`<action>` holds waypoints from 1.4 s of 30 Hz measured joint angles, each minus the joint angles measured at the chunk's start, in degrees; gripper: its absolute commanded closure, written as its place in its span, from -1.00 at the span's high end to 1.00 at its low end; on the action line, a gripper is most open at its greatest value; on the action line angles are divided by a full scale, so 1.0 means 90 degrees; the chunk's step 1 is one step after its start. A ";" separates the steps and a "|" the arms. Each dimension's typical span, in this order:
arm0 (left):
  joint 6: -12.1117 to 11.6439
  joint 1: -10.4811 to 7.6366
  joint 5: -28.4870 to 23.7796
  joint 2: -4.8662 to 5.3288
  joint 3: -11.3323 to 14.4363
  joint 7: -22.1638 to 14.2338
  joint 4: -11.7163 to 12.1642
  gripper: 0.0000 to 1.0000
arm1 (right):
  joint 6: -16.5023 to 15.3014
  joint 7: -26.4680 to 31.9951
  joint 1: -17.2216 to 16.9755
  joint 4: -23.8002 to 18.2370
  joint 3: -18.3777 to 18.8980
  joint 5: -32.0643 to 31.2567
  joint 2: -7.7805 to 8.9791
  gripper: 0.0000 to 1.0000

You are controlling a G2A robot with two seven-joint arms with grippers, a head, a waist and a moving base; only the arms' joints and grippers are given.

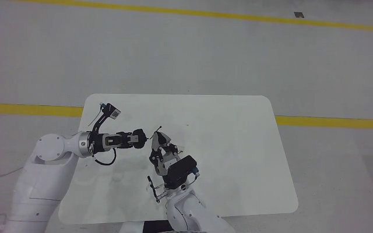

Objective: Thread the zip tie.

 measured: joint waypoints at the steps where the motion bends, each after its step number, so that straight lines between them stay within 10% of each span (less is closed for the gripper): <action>1: 0.0000 0.0000 0.0000 0.0000 0.0000 0.0000 0.0000 -1.00 | 0.0028 -0.0019 0.0025 0.0017 -0.0029 0.0017 0.0004 -1.00; 42: 0.0000 0.0000 0.0000 0.0000 0.0000 0.0000 0.0000 -1.00 | 0.0048 0.0045 0.0047 0.0154 0.0028 -0.0255 -0.0108 -1.00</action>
